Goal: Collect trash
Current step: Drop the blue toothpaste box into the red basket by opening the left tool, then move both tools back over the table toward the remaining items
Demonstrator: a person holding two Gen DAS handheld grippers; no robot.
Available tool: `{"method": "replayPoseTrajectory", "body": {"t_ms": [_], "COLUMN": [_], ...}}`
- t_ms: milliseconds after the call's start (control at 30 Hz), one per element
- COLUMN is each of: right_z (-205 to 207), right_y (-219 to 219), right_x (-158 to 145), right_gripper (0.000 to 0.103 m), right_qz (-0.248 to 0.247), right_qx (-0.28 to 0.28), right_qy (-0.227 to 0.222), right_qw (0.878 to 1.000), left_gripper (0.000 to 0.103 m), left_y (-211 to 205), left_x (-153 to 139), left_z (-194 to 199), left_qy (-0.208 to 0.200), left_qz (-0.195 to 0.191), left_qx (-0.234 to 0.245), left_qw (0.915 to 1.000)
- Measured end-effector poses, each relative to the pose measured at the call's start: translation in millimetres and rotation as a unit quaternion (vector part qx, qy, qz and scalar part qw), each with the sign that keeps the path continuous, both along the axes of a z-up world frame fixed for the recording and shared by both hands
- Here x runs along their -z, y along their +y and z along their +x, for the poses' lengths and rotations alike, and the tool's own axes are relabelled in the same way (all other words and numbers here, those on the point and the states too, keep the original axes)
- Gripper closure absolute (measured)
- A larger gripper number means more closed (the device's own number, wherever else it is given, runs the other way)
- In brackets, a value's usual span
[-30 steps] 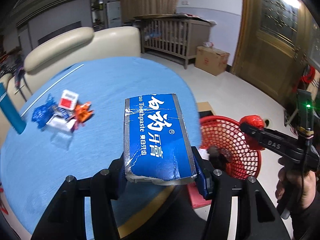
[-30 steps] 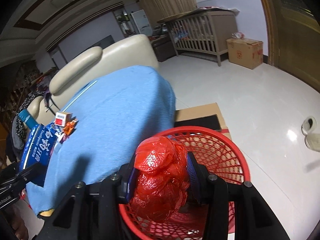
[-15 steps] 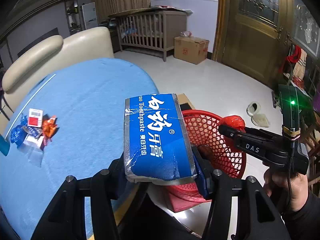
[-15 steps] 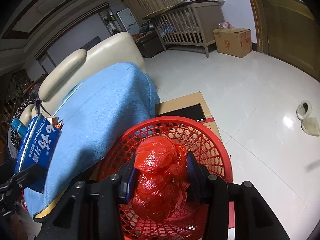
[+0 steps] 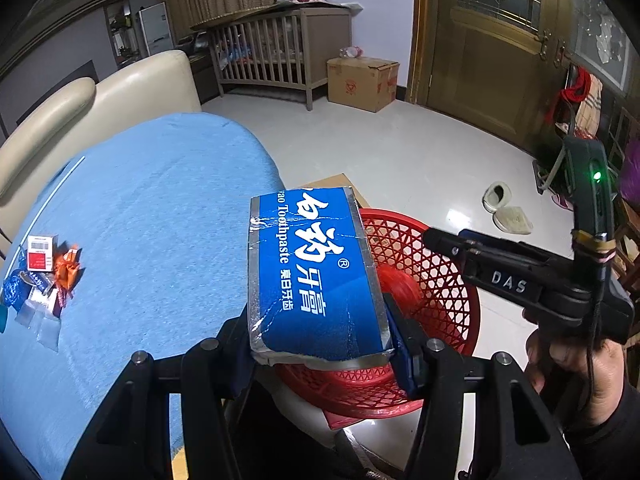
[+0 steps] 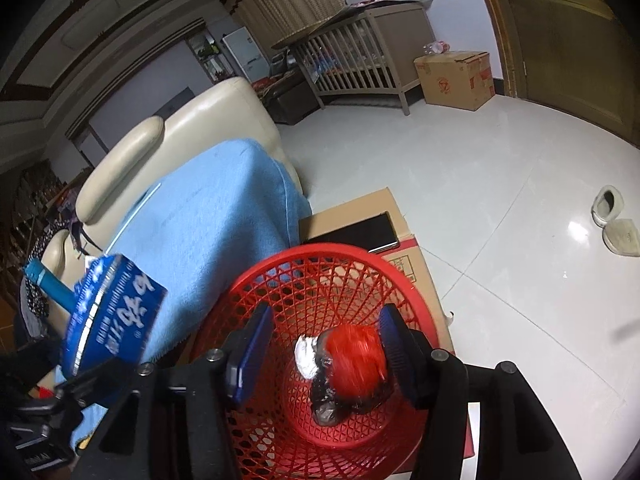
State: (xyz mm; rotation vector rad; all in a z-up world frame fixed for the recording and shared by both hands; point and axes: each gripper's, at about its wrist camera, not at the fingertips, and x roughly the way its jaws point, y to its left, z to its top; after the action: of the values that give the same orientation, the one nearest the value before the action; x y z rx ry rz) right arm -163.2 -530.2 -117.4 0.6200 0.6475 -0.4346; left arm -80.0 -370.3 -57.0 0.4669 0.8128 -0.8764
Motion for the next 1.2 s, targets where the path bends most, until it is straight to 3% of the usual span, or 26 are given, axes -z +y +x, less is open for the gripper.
{"method": "replayPoseTrajectory", "body": {"t_ms": [400,567,900,1200], "right_z": [-17.9,-18.2,-8.3,9.9], "right_y": [-19.0,-19.3,-7.6,13.9], "right_x": [-10.1,-12.7,-24.9,-34.7], "right_gripper": [0.044,0.044,0.044,0.043], "right_qz": [0.006,0.007,-0.003,-0.015], "right_qx": [0.027,0.027,0.011,-0.02], "right_qy": [-0.027,-0.031,-0.037,-0.035], "right_qw": [0.999,0.999,0.999,0.999], "left_gripper": [0.043,0.03,0.03,0.029], "left_y": [-22.4,-24.0,4.7,74.4], "left_x": [10.9,18.0,-4.0,-11.6], "left_z": [4.1,11.5,23.0,53.3], "left_qy": [0.01,0.027,0.023,0.02], "left_qz": [0.021,0.038,-0.004,-0.037], "left_qx": [0.021,0.015,-0.014,-0.096], "left_qw": [0.9995,0.9988,0.9996,0.9945]}}
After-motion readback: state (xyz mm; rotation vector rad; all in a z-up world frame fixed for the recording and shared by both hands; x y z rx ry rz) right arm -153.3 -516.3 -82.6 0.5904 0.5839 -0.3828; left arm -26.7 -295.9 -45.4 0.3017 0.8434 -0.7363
